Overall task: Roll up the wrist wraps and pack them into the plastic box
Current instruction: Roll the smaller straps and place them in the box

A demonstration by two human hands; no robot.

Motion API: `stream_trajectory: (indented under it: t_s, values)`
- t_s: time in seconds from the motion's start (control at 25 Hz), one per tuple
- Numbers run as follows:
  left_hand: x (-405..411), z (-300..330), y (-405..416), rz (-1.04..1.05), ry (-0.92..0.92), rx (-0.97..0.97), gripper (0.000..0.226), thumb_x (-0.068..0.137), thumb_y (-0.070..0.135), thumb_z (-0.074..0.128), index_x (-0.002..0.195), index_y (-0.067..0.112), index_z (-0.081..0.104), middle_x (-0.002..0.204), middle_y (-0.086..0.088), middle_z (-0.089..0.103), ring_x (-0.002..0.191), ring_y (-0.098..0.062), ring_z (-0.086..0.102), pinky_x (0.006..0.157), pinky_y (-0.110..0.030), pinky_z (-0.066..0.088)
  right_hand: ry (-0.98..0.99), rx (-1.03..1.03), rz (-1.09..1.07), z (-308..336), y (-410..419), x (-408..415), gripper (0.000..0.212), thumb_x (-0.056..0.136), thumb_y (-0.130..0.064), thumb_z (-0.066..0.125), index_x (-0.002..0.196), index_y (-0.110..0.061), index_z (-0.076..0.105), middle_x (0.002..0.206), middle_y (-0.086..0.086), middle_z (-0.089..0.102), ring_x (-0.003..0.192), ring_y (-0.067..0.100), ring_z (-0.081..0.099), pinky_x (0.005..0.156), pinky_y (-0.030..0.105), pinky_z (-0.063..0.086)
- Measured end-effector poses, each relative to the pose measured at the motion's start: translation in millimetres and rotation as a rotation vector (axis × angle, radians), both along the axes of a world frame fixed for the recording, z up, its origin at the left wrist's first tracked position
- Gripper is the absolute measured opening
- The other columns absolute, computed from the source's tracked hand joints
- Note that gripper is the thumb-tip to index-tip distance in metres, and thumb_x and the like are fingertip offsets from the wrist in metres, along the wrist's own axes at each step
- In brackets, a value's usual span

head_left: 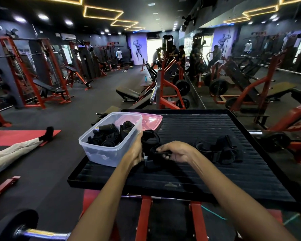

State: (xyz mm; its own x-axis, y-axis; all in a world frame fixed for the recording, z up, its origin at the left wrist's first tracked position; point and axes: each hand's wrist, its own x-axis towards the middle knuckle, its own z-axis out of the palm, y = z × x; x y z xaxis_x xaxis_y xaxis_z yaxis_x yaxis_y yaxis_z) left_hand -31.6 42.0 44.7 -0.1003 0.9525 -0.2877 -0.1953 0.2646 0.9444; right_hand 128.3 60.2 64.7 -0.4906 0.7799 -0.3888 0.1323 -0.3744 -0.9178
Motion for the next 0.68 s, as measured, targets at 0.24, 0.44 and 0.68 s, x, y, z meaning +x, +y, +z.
stream_trajectory:
  t_s: [0.24, 0.44, 0.68]
  values:
    - [-12.4, -4.3, -7.3, -0.024, 0.014, -0.049, 0.064, 0.091, 0.066, 0.021, 0.113, 0.021, 0.06, 0.097, 0.0, 0.066, 0.085, -0.015, 0.062, 0.07, -0.033, 0.05, 0.402, -0.294, -0.163, -8.7, -4.3, -12.4, 0.017, 0.094, 0.003, 0.042, 0.087, -0.003, 0.057, 0.077, 0.009, 0.061, 0.049, 0.015, 0.066, 0.048, 0.019, 0.055]
    - [-17.2, -13.1, -13.0, -0.025, -0.093, 0.005, 0.057, 0.094, 0.06, 0.017, 0.127, 0.026, 0.049, 0.12, 0.003, 0.059, 0.093, -0.016, 0.062, 0.071, -0.037, 0.051, 0.584, -0.321, -0.242, -6.6, -14.6, -24.4, 0.016, 0.094, 0.008, 0.04, 0.093, -0.002, 0.052, 0.09, 0.015, 0.06, 0.058, 0.027, 0.071, 0.059, 0.034, 0.058]
    - [-15.3, -19.5, -15.6, 0.032, -0.274, 0.025, 0.05, 0.098, 0.05, 0.021, 0.13, 0.021, 0.046, 0.123, -0.007, 0.058, 0.109, -0.026, 0.057, 0.077, -0.052, 0.048, 0.65, -0.26, -0.27, -2.9, -16.6, -24.4, 0.013, 0.094, -0.012, 0.053, 0.086, -0.002, 0.058, 0.088, 0.01, 0.06, 0.064, 0.022, 0.071, 0.059, 0.027, 0.06]
